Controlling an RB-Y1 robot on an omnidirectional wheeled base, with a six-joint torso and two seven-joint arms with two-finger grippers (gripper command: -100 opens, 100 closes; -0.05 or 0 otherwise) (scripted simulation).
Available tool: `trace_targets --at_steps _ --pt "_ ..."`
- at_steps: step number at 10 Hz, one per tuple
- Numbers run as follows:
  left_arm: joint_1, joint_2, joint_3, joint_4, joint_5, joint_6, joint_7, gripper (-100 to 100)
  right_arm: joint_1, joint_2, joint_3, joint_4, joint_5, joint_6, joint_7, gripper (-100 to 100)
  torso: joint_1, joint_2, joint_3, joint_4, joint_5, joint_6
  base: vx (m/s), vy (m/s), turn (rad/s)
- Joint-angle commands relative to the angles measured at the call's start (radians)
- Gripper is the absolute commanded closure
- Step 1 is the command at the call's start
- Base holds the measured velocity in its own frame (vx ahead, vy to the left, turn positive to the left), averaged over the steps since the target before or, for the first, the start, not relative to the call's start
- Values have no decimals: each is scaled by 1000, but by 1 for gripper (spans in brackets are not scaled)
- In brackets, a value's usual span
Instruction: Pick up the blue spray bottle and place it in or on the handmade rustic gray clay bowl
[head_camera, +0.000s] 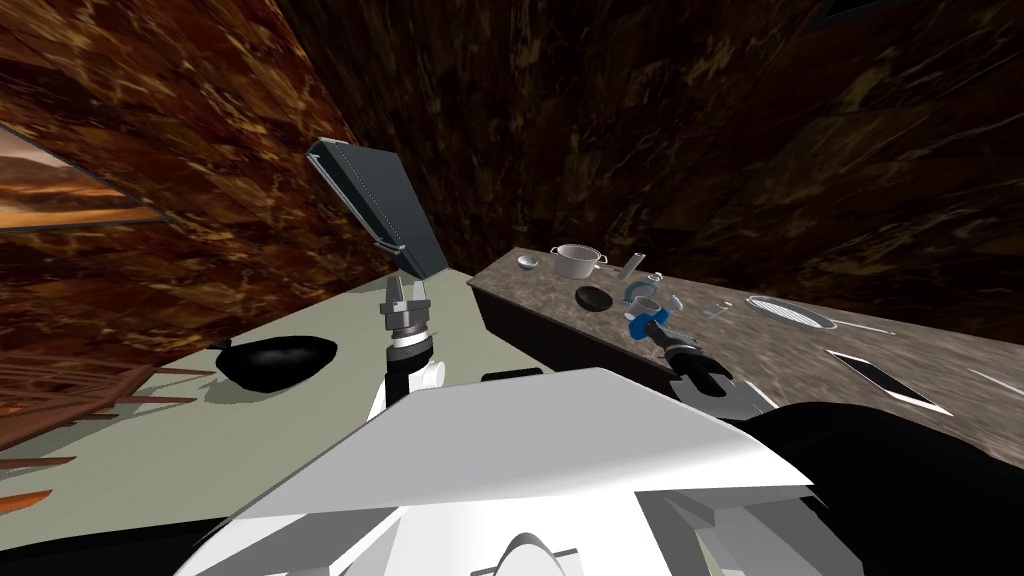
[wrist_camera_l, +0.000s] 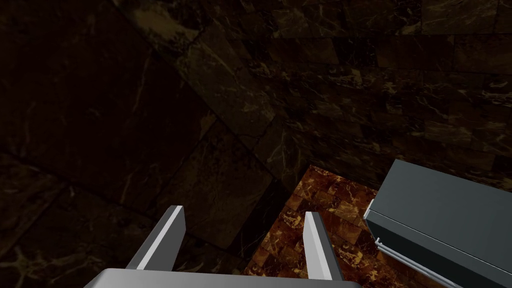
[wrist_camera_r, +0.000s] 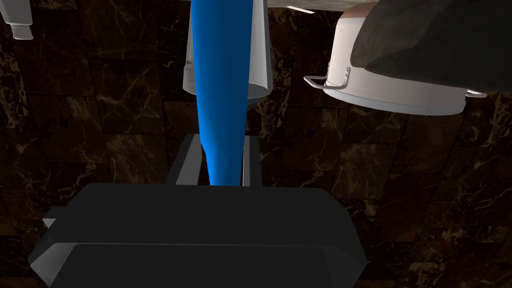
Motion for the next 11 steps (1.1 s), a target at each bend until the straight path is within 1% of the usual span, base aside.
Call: trace_targets --at_steps 1,3,4,5,6,7,8,9,10,11 --pt "0 0 0 0 0 0 0 0 0 0 0 0 0 0 0 100 0 0 0 0 0 0 0 0 0" --pt "0 0 0 0 0 0 0 0 0 0 0 0 0 0 0 100 0 0 0 0 0 0 0 0 0" --pt "0 0 0 0 0 0 0 0 0 0 0 0 0 0 0 0 0 0 0 0 0 0 0 0 0" --pt "0 0 0 0 0 0 0 0 0 0 0 0 0 0 0 100 0 0 0 0 0 0 0 0 0" --pt "0 0 0 0 0 0 0 0 0 0 0 0 0 0 0 0 0 0 0 0 0 0 0 0 0" --pt "0 0 0 0 0 0 0 0 16 -4 3 -32 8 25 -11 100 0 0 0 0 0 0 -52 9 -10" --pt "0 0 0 0 0 0 0 0 29 -9 3 -57 10 45 -20 100 1 3 2 0 0 1 -111 17 -9" --pt "0 0 0 0 0 0 0 0 36 -12 2 -72 11 57 -24 100 2 7 4 1 1 2 -104 12 -11" --pt "0 0 0 0 0 0 0 0 53 -19 0 -104 12 83 -34 100 2 8 5 2 1 2 -104 22 -7" --pt "0 0 0 0 0 0 0 0 62 -22 0 -121 13 97 -39 100 3 9 5 2 1 2 -95 33 2"
